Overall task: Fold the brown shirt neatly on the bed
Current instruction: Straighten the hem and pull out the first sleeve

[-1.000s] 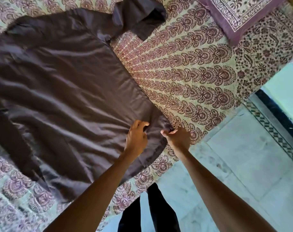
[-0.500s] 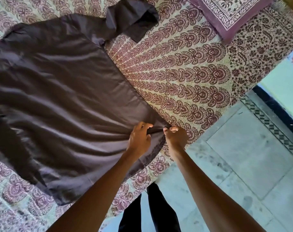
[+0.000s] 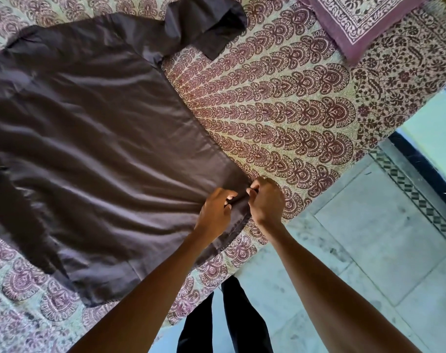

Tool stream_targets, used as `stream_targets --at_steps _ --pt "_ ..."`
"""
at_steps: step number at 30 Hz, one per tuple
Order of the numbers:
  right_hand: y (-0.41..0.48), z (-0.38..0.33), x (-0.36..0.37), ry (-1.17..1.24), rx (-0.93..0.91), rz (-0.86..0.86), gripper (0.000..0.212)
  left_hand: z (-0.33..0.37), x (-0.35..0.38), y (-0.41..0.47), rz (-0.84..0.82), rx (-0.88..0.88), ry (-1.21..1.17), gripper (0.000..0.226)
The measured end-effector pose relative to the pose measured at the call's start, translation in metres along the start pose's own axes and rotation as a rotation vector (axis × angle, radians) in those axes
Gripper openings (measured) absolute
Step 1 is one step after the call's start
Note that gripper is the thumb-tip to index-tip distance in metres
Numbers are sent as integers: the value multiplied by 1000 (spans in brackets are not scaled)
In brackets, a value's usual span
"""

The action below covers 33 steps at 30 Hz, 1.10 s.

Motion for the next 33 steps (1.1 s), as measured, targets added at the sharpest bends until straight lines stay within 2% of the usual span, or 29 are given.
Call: stream_targets --at_steps 3,6,10,16,22,27,33 --pt "5 3 -1 -80 -41 -20 7 3 4 -3 11 -10 22 31" --pt "10 3 -7 -80 -14 15 7 10 11 -10 -12 46 274 30" --pt "21 6 -7 -81 23 -63 11 22 21 -23 -80 13 358 33" --pt "29 8 -13 -100 34 -167 19 27 32 -35 -72 -53 431 11" --pt "37 10 -17 -177 7 -203 24 20 32 -25 -132 -61 154 13" --pt "39 9 -19 -222 -10 -211 21 16 31 -19 -188 -6 82 12" --pt "35 9 -22 -231 -6 -206 4 14 33 -21 -214 -36 -25 12"
Point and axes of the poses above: each hand's wrist, its own y-axis towards the middle knuckle, its own x-axis out of the palm, z = x × y, the point moved 1 cm from there along y, towards the middle knuckle, and after that the axes turned 7 degrees about x, right-handed, at the moved point
